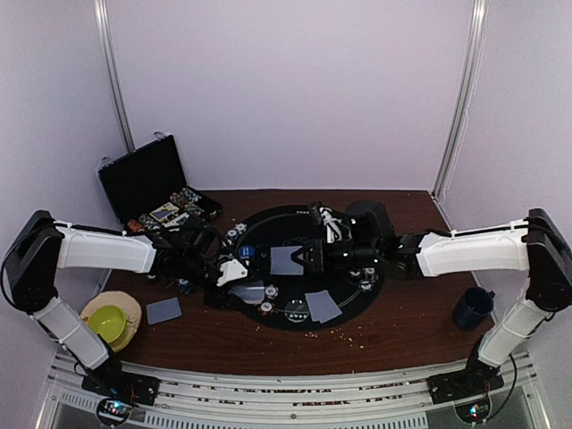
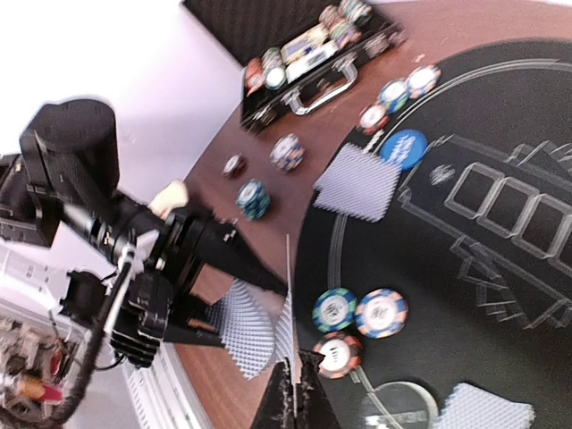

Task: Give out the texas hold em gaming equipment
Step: Pick up the poker card from the face-down deck piles, then flop the poker card in the community card area.

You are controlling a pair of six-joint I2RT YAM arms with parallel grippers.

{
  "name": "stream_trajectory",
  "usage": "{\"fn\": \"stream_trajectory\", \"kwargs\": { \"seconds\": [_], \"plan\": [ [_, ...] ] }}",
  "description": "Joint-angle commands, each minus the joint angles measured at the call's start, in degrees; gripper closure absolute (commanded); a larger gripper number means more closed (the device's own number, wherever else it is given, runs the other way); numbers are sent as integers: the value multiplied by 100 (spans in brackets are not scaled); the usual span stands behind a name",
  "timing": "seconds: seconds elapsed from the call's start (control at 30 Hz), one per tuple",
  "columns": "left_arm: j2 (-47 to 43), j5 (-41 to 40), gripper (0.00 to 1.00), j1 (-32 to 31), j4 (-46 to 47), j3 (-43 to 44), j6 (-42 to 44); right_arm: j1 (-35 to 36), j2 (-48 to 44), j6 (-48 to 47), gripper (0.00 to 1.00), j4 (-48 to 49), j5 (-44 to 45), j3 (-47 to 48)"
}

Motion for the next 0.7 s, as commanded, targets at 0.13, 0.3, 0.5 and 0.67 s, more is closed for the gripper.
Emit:
{"fn": "stream_trajectory", "kwargs": {
  "seconds": [0.13, 0.3, 0.5, 0.67],
  "plan": [
    [20, -105, 48, -11, 292, 69, -129, -91, -434, -1155, 100, -1710, 3196, 753],
    [-8, -324, 48, -8, 347, 88, -223, -52, 489, -1686, 100, -2015, 4221, 1658],
    [-136, -706, 48, 41, 274, 169, -348, 47, 1698, -2529, 100, -2112, 5007, 2802],
    [-287, -1088, 48, 222, 85, 337, -475, 132, 2465, -3257, 100, -2022, 5385, 3554]
  ]
}}
